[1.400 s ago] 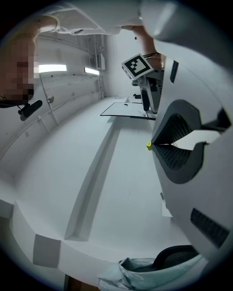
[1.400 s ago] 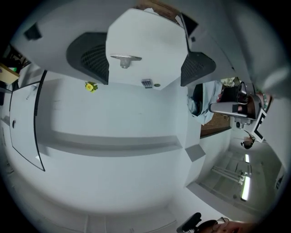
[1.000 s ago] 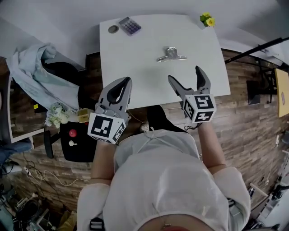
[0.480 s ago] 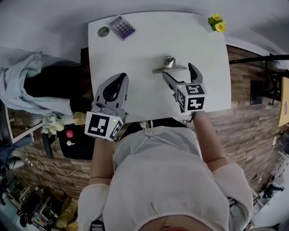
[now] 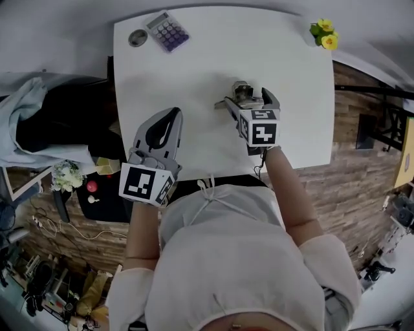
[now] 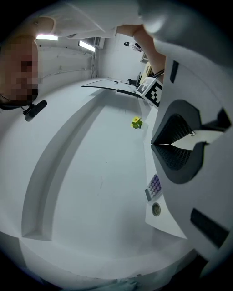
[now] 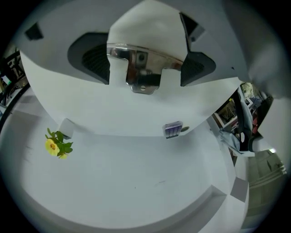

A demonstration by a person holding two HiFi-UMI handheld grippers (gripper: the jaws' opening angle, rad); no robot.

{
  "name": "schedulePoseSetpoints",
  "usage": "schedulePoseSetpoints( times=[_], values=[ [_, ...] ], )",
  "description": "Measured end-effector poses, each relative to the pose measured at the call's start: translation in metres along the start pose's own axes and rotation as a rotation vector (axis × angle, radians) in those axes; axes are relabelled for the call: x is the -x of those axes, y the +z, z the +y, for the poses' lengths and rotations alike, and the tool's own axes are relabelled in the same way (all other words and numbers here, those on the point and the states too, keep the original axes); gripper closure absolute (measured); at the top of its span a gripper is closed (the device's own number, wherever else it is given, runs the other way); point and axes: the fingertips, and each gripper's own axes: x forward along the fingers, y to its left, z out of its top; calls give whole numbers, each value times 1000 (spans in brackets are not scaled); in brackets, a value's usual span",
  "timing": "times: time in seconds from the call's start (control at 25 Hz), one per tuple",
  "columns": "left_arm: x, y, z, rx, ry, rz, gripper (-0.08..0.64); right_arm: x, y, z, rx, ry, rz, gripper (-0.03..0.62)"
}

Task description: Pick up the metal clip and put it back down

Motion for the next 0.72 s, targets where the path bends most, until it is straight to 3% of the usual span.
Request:
schedulePoseSetpoints(
  times=[0.16,0.32,0.72],
  values=[
    [-6,-13,6,16,9,31,541,-12,0,0,18,-22,22,122],
    [-13,-18,12,31,17,41,541,-24,-5,-9,4,-55,67,216],
    [-20,-25,25,57,28,48,541,-35,-9,-2,29,-44,132,265]
  ],
)
